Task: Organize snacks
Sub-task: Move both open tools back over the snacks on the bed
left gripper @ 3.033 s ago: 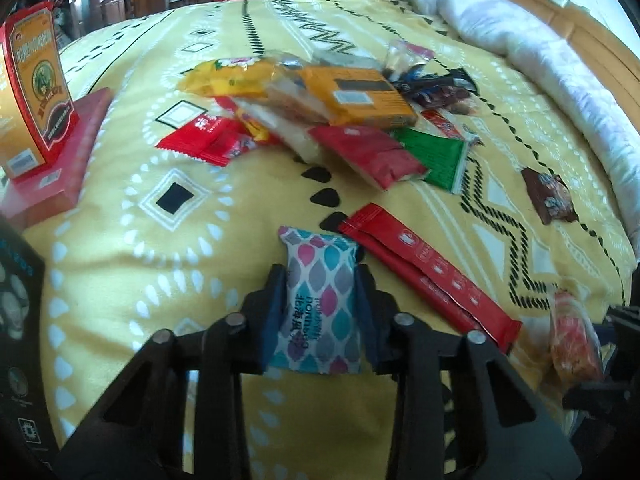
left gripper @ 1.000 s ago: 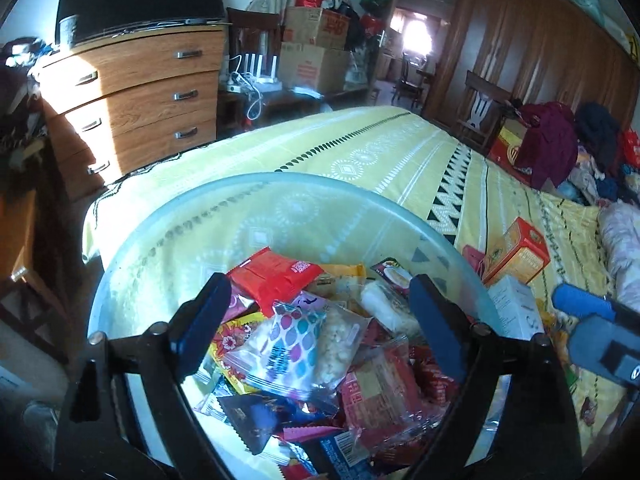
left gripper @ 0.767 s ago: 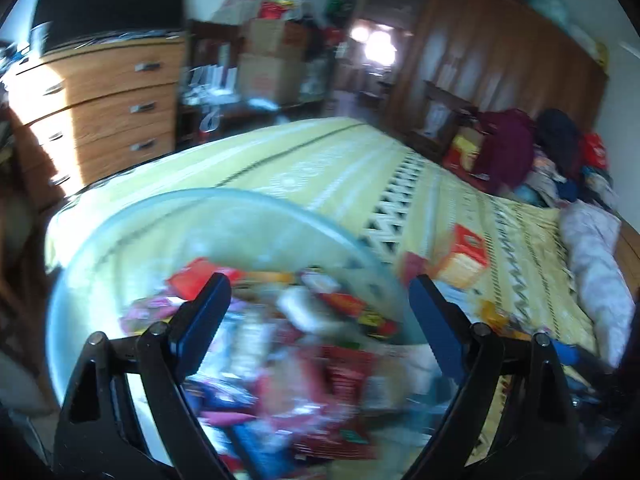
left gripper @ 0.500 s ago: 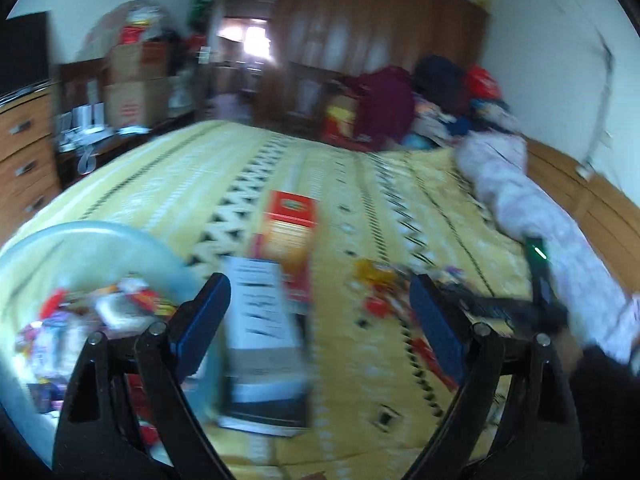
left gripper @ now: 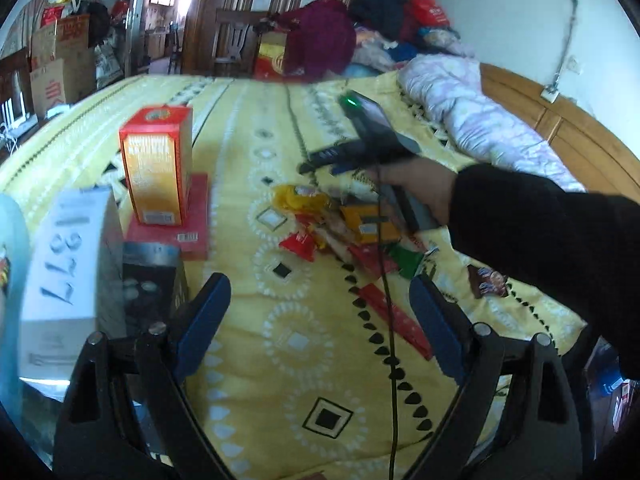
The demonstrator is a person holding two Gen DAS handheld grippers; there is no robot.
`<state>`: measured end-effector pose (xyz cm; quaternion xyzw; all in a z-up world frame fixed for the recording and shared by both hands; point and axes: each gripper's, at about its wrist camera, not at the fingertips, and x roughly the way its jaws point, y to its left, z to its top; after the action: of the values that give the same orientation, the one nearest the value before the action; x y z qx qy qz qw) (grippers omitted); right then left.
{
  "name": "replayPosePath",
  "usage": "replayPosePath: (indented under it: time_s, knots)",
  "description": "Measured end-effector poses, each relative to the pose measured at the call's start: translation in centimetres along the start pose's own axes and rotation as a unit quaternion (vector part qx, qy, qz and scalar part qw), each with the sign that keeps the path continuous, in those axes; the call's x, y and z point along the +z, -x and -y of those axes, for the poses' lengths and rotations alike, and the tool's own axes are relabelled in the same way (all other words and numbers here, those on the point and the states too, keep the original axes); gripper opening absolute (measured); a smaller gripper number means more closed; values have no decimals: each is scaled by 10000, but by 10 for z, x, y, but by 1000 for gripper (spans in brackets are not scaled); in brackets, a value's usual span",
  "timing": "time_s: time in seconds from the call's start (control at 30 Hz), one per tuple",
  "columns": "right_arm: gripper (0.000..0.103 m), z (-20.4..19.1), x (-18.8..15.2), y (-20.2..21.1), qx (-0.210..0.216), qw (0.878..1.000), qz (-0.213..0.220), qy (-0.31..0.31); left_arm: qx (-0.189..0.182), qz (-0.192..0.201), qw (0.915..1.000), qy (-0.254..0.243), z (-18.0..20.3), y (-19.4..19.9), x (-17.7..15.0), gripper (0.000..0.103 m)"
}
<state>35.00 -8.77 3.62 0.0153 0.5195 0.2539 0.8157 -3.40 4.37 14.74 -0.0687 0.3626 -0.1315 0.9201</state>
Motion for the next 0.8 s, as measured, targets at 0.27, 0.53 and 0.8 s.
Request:
replayPosePath:
  time_s: [0.27, 0.53, 0.8]
  knots:
    - [90, -39, -62, -32, 556, 9895, -1022, 857, 27, -296, 9995, 136, -4, -4, -16, 91]
    - [88, -74, -192, 72, 652, 9846, -1189, 1105, -150, -595, 9980, 172, 4, -4, -36, 91]
    - [89, -35, -258, 200, 163, 9991, 260, -278, -544, -966, 9934, -305, 34, -26, -54, 91]
